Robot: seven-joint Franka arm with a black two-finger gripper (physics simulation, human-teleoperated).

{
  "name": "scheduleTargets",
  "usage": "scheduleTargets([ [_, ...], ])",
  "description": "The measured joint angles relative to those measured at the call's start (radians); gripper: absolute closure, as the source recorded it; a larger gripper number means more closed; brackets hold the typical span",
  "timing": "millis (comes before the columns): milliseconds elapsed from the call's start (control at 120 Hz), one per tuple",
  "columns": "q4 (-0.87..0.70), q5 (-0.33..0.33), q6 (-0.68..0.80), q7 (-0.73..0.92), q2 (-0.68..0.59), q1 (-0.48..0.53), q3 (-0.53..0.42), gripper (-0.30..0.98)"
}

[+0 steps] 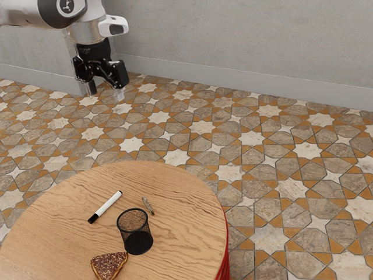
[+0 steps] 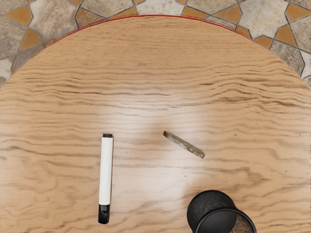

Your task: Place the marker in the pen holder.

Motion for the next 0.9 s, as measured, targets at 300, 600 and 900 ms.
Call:
scheduleTargets([
  [300, 0.157, -0.027, 0.011, 0.182, 0.123, -0.131, 0.381, 0.02],
  [600, 0.229, -0.071, 0.131, 0.293, 0.446, -0.145, 0.365, 0.02],
  [900, 0.057, -0.169, 0.249, 0.371, 0.561, -0.088, 0.37, 0.02],
])
